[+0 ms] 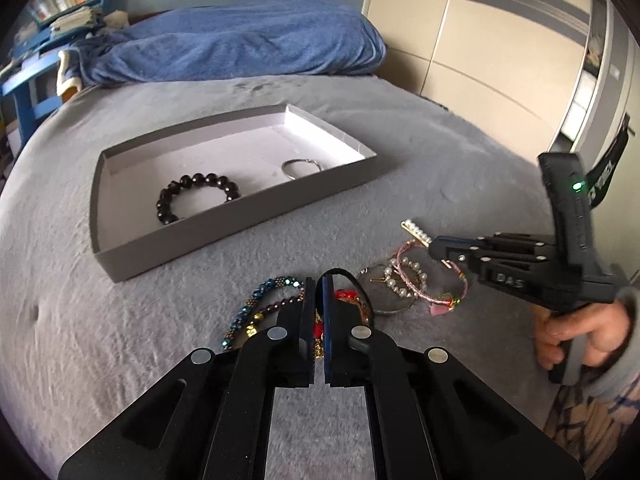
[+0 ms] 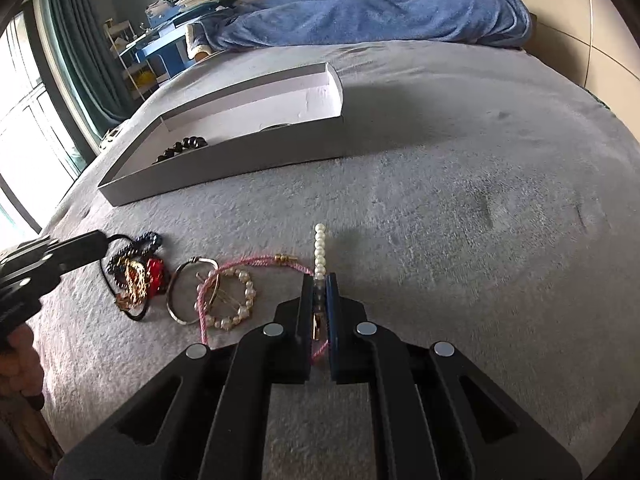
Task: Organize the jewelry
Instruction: 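Grasp the pearl hair clip with the right tool while the left tool grasps the black hair tie, then carry the hair clip and hair tie into the tray and release them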
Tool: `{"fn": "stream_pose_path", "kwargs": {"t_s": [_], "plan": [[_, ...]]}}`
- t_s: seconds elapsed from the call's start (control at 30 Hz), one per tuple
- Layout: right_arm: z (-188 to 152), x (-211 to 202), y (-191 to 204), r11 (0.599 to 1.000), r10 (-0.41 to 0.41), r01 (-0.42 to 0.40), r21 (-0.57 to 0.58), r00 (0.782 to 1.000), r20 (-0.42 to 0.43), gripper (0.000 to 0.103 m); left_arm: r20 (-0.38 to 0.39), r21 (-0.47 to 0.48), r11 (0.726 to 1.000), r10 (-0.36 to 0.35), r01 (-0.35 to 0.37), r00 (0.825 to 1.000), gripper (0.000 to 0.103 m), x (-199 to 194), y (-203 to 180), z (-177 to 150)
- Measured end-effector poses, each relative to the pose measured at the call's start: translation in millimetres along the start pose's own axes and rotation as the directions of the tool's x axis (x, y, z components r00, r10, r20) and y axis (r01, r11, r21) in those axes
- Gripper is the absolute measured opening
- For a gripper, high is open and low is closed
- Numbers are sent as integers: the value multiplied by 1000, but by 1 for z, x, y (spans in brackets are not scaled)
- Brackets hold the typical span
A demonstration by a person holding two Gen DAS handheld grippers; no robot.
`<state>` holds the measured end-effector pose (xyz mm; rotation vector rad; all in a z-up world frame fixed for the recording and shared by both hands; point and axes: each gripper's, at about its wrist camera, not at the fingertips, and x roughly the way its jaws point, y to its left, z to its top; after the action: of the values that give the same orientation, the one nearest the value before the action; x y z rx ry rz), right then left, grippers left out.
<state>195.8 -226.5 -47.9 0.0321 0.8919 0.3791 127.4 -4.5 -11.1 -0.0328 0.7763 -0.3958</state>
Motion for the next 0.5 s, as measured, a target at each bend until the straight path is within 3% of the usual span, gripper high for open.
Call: {"fn": "stream_pose_path", "kwargs": {"t_s": [0.27,0.5], "plan": [[6,-11,4,998,56,-56,-3,997,61,6,59,-15,1000,8,-7,998,4,-25,8,6],[16,-29,5,988,139,-146,39,980,142,6,85,-15,999,34,-33,996,4,-32,15,14]]}}
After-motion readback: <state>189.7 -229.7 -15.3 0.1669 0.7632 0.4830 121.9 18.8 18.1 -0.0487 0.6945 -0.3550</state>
